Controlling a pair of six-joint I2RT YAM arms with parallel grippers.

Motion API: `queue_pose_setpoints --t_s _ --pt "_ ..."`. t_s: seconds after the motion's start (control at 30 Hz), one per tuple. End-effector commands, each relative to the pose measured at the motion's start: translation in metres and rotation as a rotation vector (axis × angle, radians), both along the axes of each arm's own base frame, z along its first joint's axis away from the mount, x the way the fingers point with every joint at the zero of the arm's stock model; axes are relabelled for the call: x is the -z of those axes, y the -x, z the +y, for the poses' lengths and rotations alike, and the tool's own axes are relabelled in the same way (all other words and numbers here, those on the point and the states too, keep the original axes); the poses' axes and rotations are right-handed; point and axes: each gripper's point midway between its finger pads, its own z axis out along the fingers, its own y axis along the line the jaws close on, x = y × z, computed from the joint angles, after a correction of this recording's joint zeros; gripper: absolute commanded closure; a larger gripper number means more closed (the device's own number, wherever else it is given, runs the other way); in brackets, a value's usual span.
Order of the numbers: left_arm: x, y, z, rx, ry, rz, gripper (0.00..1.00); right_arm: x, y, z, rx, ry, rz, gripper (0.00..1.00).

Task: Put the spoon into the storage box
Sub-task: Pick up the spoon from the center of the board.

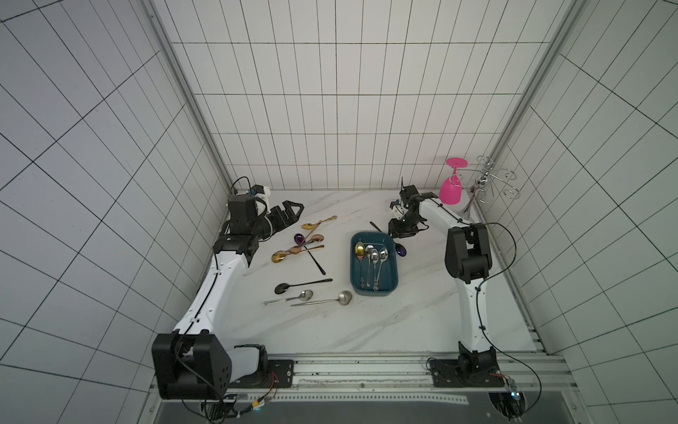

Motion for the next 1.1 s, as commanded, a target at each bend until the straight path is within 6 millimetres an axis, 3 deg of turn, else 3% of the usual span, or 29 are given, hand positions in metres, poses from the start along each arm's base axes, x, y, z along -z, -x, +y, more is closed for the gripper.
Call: queue_pose_setpoints --t_s 0.0,0.17,0.4,0.73,0.9,1.07 --pt "-0.009 0.0 0.0 0.003 0.011 -0.038 0.01 0.006 0.008 -0.007 -0.038 0.076 0.02 0.48" --pt "-0.007 -0.002 0.001 -0.001 0.017 -0.03 0.01 0.016 0.014 -0.024 -0.043 0.167 0.032 0.5" --pt "-0.005 -0.003 0.001 -0.005 0.02 -0.027 0.01 0.02 0.018 -0.031 -0.037 0.186 0.034 0.56" --pt "-0.008 -0.003 0.004 -0.013 0.026 -0.033 0.01 0.022 0.025 -0.032 -0.035 0.166 0.032 0.8" --pt "-0.012 -0.003 0.005 -0.013 0.024 -0.043 0.01 0.013 0.028 -0.03 -0.036 0.142 0.006 0.91" --pt "-0.02 -0.005 0.004 0.001 0.018 -0.065 0.01 -0.015 0.028 -0.031 -0.009 0.107 -0.078 0.99"
